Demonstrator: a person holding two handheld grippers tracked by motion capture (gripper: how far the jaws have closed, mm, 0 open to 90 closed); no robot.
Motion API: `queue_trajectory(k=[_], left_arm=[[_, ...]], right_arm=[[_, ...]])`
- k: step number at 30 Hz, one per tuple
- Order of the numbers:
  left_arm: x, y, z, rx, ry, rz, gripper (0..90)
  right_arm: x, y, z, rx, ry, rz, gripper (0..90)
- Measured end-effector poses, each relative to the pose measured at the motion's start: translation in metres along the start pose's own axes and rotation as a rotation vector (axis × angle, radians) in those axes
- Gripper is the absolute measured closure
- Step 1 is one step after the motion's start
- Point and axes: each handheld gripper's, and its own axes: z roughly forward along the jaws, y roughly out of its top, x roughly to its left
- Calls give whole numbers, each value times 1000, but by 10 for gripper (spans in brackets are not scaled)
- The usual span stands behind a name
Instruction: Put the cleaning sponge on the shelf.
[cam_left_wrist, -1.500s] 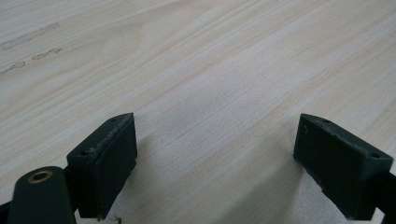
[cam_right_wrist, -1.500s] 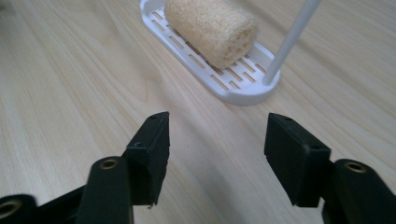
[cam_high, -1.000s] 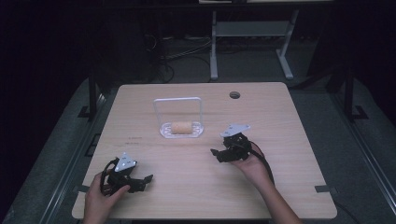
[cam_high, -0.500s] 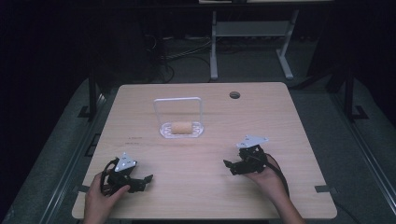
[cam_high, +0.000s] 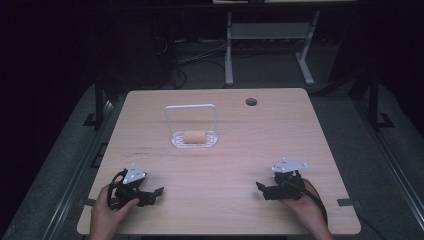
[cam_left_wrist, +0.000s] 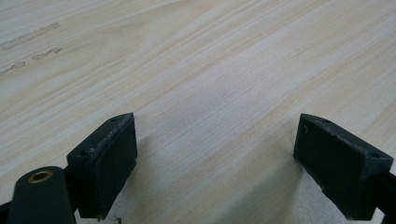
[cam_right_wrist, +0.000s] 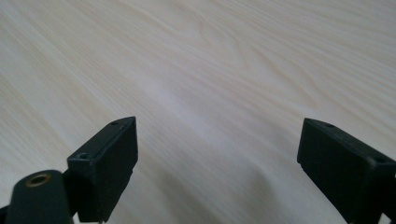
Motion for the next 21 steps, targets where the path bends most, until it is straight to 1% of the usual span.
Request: queue_trajectory(k=[4, 8, 12, 16, 18, 20, 21], left_arm=[[0, 0, 0, 0, 0, 1, 129], [0, 0, 0, 0, 0, 1, 129], [0, 0, 0, 0, 0, 1, 129], [0, 0, 0, 0, 0, 2, 129], [0, 0, 0, 0, 0, 2, 129], [0, 0, 0, 0, 0, 1, 129], [0, 0, 0, 0, 0, 1, 129]], right_arm=[[-5, -12, -4, 4, -14, 24, 120], [-7, -20, -4, 6, -33, 36, 109], [-8, -24, -1, 17, -47, 35, 101], [-11, -27, -1, 9, -36, 44, 97], [-14, -28, 0, 12, -16, 68, 93], [-15, -28, 0, 14, -18, 86, 93], [-15, -28, 0, 14, -18, 86, 93]])
